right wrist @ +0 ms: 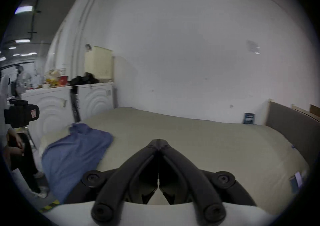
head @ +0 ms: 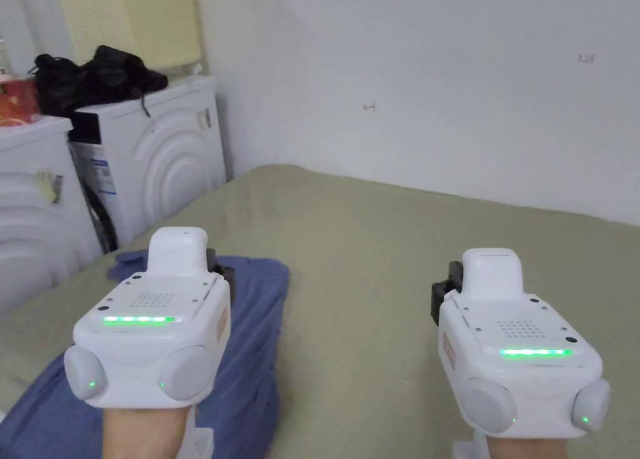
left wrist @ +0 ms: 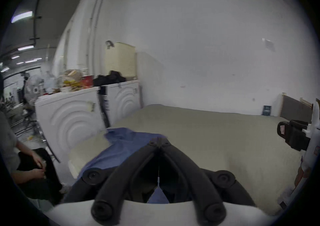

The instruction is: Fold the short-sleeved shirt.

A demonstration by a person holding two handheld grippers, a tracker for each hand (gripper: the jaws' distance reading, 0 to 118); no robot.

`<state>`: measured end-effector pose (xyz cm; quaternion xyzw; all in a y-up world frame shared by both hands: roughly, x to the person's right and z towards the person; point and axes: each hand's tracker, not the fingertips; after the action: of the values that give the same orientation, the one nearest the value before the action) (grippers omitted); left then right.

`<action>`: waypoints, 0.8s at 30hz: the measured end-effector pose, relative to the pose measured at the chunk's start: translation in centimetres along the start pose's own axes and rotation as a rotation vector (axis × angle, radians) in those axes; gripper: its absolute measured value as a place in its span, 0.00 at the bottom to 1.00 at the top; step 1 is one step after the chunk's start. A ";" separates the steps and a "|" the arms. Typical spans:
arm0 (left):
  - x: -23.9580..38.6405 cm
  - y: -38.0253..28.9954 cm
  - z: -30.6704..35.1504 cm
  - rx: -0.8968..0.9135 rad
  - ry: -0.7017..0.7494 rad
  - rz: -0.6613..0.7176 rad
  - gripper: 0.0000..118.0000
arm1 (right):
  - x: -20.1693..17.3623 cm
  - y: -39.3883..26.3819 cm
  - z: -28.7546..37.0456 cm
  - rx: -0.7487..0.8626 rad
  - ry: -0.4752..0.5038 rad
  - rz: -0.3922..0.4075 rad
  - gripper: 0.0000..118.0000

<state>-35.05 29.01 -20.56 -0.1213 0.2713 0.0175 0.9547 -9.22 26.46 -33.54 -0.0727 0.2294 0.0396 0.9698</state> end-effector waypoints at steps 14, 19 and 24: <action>-13.0 -1.3 -0.2 -0.068 0.273 0.022 0.00 | -11.5 1.0 -5.2 -0.013 0.255 0.002 0.00; -12.6 -2.1 -4.1 -0.113 0.242 0.043 0.00 | -11.6 0.0 -6.6 -0.038 0.255 0.007 0.00; -10.3 -3.9 -11.2 -0.208 0.148 0.037 0.00 | -10.9 -2.1 -9.0 -0.099 0.213 0.006 0.00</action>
<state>-49.20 22.84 -23.50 -0.2156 0.3399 0.0540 0.9138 -22.62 22.46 -36.31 -0.1237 0.3292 0.0458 0.9350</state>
